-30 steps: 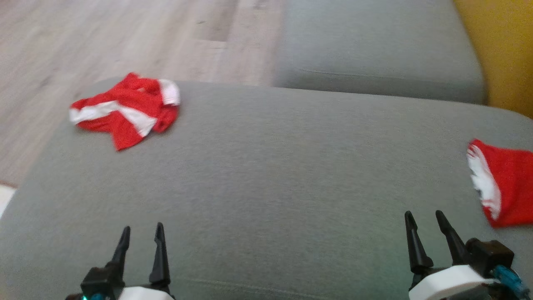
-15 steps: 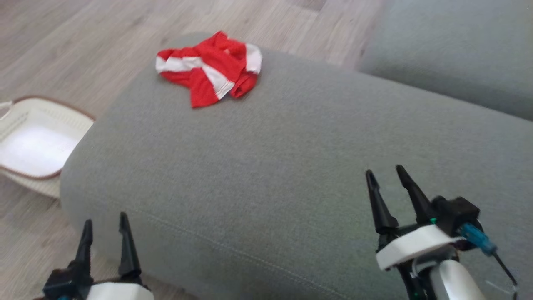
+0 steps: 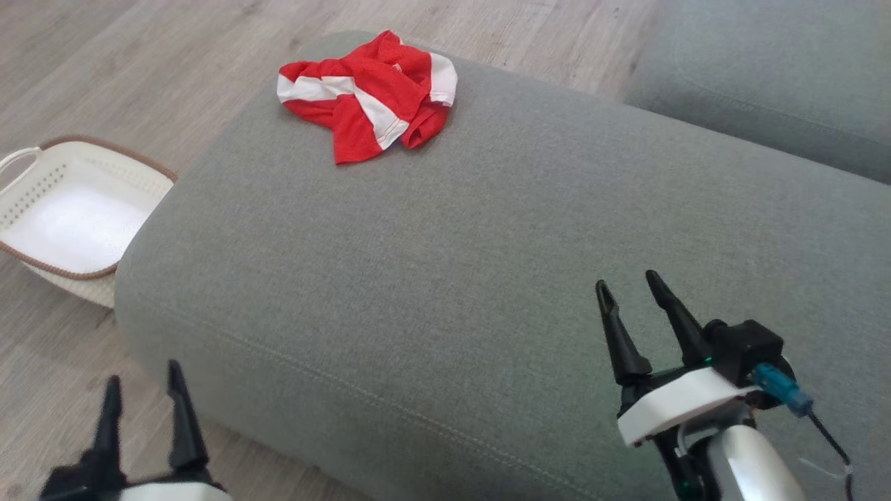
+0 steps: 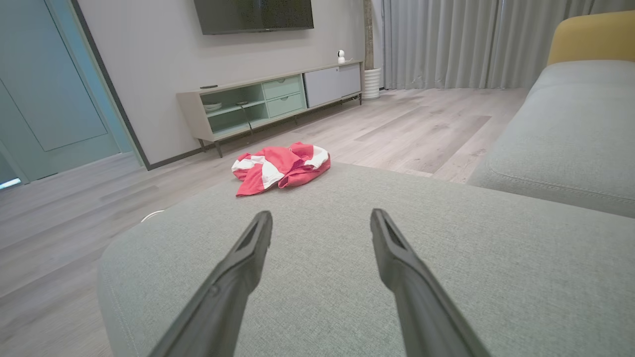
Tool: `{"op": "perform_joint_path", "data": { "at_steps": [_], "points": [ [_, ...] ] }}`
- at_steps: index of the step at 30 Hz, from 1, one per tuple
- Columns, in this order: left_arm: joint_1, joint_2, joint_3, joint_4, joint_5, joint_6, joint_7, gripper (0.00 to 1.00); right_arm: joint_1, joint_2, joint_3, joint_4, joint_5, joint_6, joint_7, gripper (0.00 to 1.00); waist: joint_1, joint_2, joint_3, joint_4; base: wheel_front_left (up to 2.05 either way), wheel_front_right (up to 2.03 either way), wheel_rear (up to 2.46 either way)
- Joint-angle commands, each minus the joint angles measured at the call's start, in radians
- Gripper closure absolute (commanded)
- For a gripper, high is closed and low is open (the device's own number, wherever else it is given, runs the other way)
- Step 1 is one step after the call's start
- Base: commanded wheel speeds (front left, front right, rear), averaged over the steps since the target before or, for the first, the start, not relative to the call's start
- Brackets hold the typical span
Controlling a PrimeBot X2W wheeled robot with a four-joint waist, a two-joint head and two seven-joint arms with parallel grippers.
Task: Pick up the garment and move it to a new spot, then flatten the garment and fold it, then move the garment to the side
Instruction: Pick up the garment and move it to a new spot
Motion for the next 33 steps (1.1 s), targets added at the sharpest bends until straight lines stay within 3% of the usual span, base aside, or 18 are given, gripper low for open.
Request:
{"op": "perform_joint_path", "data": {
  "at_steps": [1, 7, 11, 15, 19, 26, 33],
  "points": [
    [-0.065, 0.040, 0.052, -0.036, 0.014, -0.009, -0.002, 0.00, -0.032, -0.006, 0.007, -0.040, -0.012, 0.007, 0.000, 0.00, 0.0000, 0.0000, 0.007, 0.005, 0.00, 0.00, 0.00],
    [-0.292, 0.176, 0.071, -0.058, 0.041, -0.080, 0.112, 0.00, 0.017, -0.006, -0.080, -0.121, -0.050, 0.007, 0.027, 0.00, 0.0000, 0.0000, 0.066, 0.015, 0.00, 0.00, 0.00],
    [-0.483, 0.280, 0.127, -0.037, 0.050, -0.116, 0.170, 0.00, -0.025, -0.006, -0.084, -0.234, -0.112, 0.007, 0.087, 0.00, 0.0000, 0.0000, 0.182, -0.078, 0.00, 0.00, 0.00],
    [-0.711, 0.341, 0.142, 0.011, 0.042, -0.169, 0.242, 0.00, -0.089, -0.006, -0.100, -0.332, -0.168, 0.007, 0.145, 0.00, 0.0000, 0.0000, 0.281, -0.160, 0.00, 0.00, 0.00],
    [-0.890, 0.345, 0.132, 0.088, 0.027, -0.205, 0.296, 0.00, -0.122, -0.006, -0.109, -0.386, -0.197, 0.007, 0.179, 0.00, 0.0000, 0.0000, 0.338, -0.210, 0.00, 0.00, 0.00],
    [-1.198, 0.314, 0.074, 0.351, 0.031, -0.257, 0.388, 0.00, -0.175, -0.006, -0.122, -0.497, -0.243, 0.007, 0.236, 0.00, 0.0000, 0.0000, 0.465, -0.303, 0.00, 0.00, 0.00],
    [-1.280, 0.251, 0.023, 0.593, 0.026, -0.299, 0.407, 0.00, -0.183, -0.006, -0.132, -0.597, -0.274, 0.007, 0.274, 0.00, 0.0000, 0.0000, 0.572, -0.362, 0.00, 0.00, 0.00]
  ]
}}
